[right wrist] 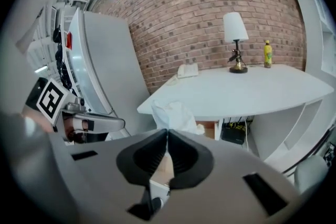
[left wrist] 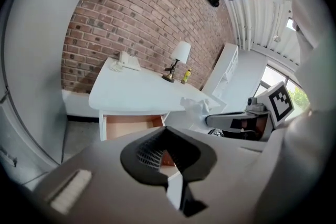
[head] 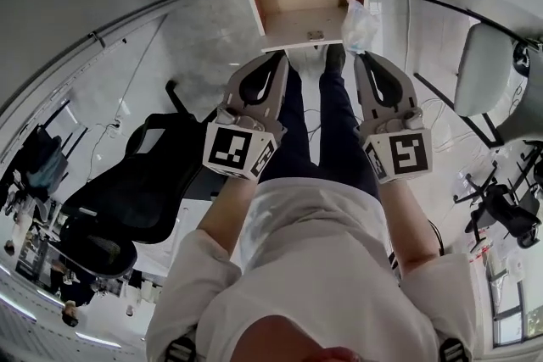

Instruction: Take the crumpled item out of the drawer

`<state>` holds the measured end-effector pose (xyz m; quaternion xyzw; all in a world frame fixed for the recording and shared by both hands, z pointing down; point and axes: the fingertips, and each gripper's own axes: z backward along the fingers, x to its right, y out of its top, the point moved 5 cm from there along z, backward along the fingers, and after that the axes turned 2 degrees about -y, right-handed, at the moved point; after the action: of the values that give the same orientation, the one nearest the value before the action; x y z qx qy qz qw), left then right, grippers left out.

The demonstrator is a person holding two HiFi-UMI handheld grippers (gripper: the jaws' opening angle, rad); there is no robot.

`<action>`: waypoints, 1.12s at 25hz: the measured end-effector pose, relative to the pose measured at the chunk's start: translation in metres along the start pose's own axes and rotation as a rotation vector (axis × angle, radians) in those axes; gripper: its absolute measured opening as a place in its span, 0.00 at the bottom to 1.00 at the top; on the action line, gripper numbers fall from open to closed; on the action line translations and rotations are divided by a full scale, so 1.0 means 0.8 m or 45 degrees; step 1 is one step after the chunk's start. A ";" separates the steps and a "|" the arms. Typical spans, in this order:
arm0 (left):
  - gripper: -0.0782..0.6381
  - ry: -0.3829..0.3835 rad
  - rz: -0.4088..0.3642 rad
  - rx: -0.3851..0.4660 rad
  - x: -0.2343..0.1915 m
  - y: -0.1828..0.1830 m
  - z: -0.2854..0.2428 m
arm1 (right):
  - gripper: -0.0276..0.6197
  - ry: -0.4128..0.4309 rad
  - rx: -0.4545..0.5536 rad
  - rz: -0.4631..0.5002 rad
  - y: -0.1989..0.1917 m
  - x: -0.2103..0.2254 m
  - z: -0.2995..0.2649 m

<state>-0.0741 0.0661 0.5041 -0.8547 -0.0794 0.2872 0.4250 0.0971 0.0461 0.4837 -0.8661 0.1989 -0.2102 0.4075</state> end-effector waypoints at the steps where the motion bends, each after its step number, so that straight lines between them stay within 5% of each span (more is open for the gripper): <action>1: 0.12 0.000 -0.015 0.014 0.003 0.011 0.006 | 0.07 0.002 0.024 -0.007 0.014 -0.002 0.005; 18: 0.12 0.049 -0.301 0.343 0.102 0.202 0.135 | 0.07 0.056 0.320 0.087 0.176 -0.058 0.145; 28: 0.12 0.064 -0.373 0.491 0.154 0.247 0.216 | 0.07 0.055 0.479 0.122 0.238 -0.096 0.223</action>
<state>-0.0906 0.1074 0.2175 -0.7440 -0.1355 0.2109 0.6193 0.0943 0.0845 0.2142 -0.7595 0.2056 -0.2426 0.5675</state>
